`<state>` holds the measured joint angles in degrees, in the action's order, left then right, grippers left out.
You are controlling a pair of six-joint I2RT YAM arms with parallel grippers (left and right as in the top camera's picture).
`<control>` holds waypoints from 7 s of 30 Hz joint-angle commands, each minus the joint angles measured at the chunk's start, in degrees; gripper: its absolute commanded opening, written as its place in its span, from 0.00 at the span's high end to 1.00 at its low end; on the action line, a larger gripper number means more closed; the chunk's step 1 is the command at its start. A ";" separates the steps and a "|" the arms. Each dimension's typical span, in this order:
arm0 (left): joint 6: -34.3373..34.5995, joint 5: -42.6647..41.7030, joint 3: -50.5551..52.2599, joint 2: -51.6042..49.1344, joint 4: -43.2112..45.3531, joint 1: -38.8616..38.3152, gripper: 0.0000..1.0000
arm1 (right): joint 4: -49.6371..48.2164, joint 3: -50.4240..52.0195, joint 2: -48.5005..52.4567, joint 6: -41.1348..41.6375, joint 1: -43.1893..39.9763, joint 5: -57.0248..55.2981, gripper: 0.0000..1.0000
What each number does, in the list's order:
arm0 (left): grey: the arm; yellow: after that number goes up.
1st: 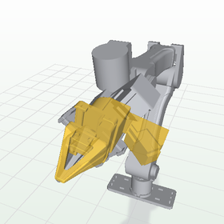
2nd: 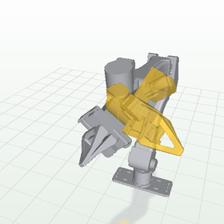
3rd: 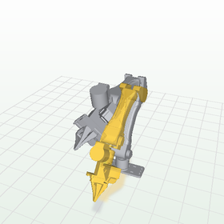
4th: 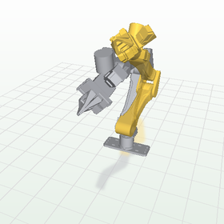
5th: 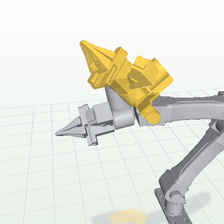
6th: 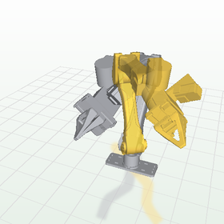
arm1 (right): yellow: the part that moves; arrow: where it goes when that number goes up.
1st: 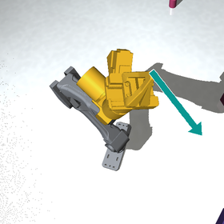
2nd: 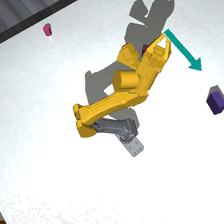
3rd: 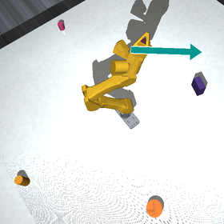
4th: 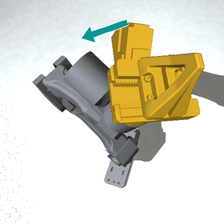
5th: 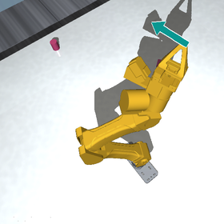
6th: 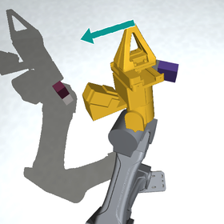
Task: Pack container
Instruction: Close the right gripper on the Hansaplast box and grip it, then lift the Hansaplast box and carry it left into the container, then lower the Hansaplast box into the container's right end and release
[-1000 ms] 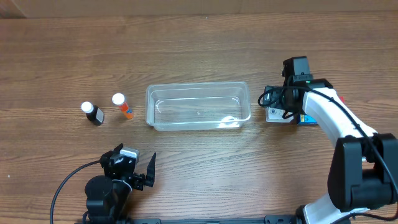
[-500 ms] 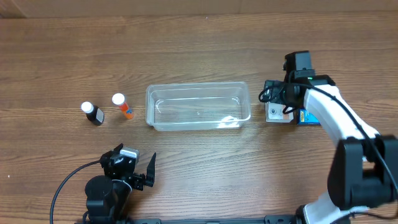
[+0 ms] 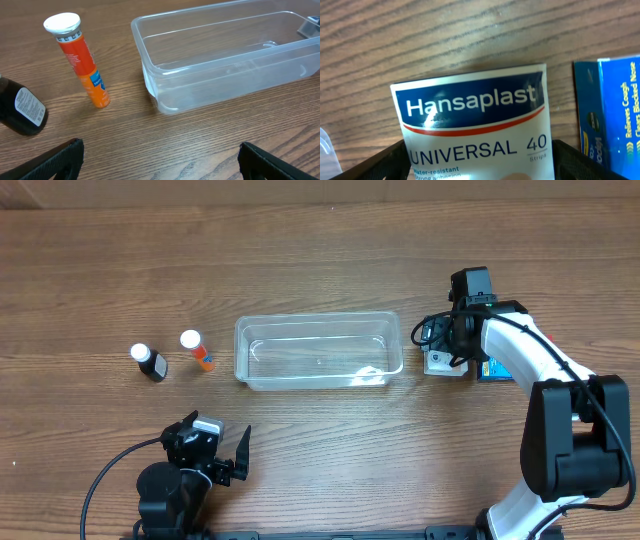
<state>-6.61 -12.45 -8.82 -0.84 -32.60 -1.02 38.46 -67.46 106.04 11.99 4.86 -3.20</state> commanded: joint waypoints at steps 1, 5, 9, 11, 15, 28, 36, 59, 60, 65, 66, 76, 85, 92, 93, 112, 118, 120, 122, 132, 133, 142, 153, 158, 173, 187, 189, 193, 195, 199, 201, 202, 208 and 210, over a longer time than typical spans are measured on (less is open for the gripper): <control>-1.11 -0.68 0.02 0.57 -0.31 0.46 0.00 | -1.14 0.59 -0.35 1.16 -0.04 0.07 0.09; -1.11 -0.68 0.02 0.57 -0.31 0.46 0.00 | -1.33 1.14 -0.02 1.53 -0.04 0.07 0.05; -1.11 -0.68 0.02 0.57 -0.31 0.46 0.00 | -1.07 1.14 -0.02 1.53 -0.04 0.11 0.09; -1.11 -0.68 0.02 0.57 -0.31 0.46 0.00 | -0.92 1.16 -0.02 1.55 -0.04 0.11 0.12; -1.11 -0.68 0.02 0.57 -0.31 0.46 0.00 | -0.68 1.20 0.63 1.51 -0.04 0.11 0.11; -1.11 -0.68 0.02 0.57 -0.31 0.46 0.00 | -1.20 2.54 0.72 -0.33 -0.04 0.33 0.14; -1.11 -0.68 0.02 0.57 -0.31 0.46 0.00 | 5.86 -2.78 0.59 -0.22 -0.04 0.28 0.27; -1.11 -0.68 0.02 0.57 -0.31 0.46 0.00 | 27.63 -24.59 -8.87 10.97 21.29 3.91 0.41; -1.11 -0.68 0.02 0.57 -0.31 0.46 0.00 | 26.86 -24.59 -7.85 12.31 21.90 2.56 0.41; -1.11 -0.68 0.02 0.57 -0.31 0.46 0.00 | 23.43 -24.46 -2.25 13.42 22.12 2.16 0.41; -1.11 -0.68 0.02 0.57 -0.31 0.46 0.00 | 23.28 -24.46 -1.18 13.42 22.12 1.95 0.41; -1.11 -0.68 0.02 0.57 -0.31 0.46 0.00 | 21.53 -21.79 6.27 13.55 22.12 1.29 0.41; -1.11 -0.68 0.02 0.57 -0.31 0.46 0.00 | 22.71 -21.79 6.86 13.55 22.14 -0.17 0.39; -1.11 -0.68 0.02 0.57 -0.31 0.46 0.00 | 23.82 -21.79 6.93 10.75 22.32 -0.17 0.30; -1.11 -0.68 0.02 0.57 -0.33 0.46 0.00 | 23.82 -21.79 6.93 10.27 22.43 -0.24 0.29; -1.11 -0.68 0.02 0.57 -0.31 0.46 0.00 | 23.54 -22.43 0.24 7.50 22.45 -2.32 0.36; -1.11 -0.68 0.02 0.57 -0.31 0.46 0.00 | 21.79 -22.40 0.26 7.50 22.51 -3.04 0.43; -1.11 -0.68 0.02 0.57 -0.33 0.46 0.00 | 21.16 -22.38 0.26 7.43 22.71 -0.96 0.50; -1.11 -0.68 0.02 0.57 -0.31 0.46 0.00 | 19.98 -22.23 0.37 7.15 23.32 2.82 0.67; -1.11 -0.68 0.02 0.57 -0.31 0.46 0.00 | 10.56 -11.63 0.70 7.02 25.09 5.88 0.85; -1.11 -0.68 0.02 0.57 -0.31 0.46 0.00 | 10.21 -11.04 0.70 6.08 25.00 5.95 0.85; -1.11 -0.68 0.02 0.50 -0.31 0.46 0.00 | 7.61 -9.75 0.70 -2.08 25.18 13.88 0.85; -1.11 -0.68 0.02 0.50 -0.31 0.46 0.00 | 8.59 -9.75 3.74 -1.99 24.96 7.76 0.85; -1.11 -0.68 0.02 0.50 -0.31 0.46 0.00 | 8.57 -9.75 6.82 -1.99 24.96 7.67 0.85; -1.11 -0.68 0.02 0.50 -0.31 0.46 0.00 | 16.39 -16.41 6.40 -1.60 25.11 -2.73 0.75; -1.11 -0.68 0.02 0.50 -0.31 0.46 0.00 | 17.51 -21.33 7.67 -2.45 25.14 11.89 0.82; -1.11 -0.68 0.02 0.50 -0.31 0.46 0.00 | 18.75 -21.24 10.36 -3.87 25.14 11.89 0.85; -1.11 -0.68 0.02 0.50 -0.31 0.46 0.00 | 21.14 -21.24 13.20 -4.96 25.03 11.30 0.91; -1.11 -0.68 0.02 0.50 -0.31 0.46 0.00 | 21.53 -21.24 13.25 -4.94 25.00 7.72 0.92; -1.11 -0.68 0.02 0.50 -0.31 0.46 0.00 | 23.17 -21.24 13.25 -4.76 25.03 1.73 0.92; -1.11 -0.68 0.02 0.50 -0.31 0.46 0.00 | 23.17 -21.27 13.25 -4.85 25.03 1.70 0.92; -1.11 -0.68 0.02 0.50 -0.31 0.46 0.00 | 23.15 -21.27 13.25 -5.31 25.05 1.73 0.91; -1.11 -0.68 0.02 0.50 -0.31 0.46 0.00 | 24.41 -23.67 13.18 -6.25 25.83 2.99 0.74; -1.11 -0.68 0.02 0.50 -0.31 0.46 0.00 | 25.68 -27.21 11.98 -6.03 25.83 6.82 0.55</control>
<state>-6.61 -12.47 -8.82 -0.84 -32.60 -1.02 63.61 -90.15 118.69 6.11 30.28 0.27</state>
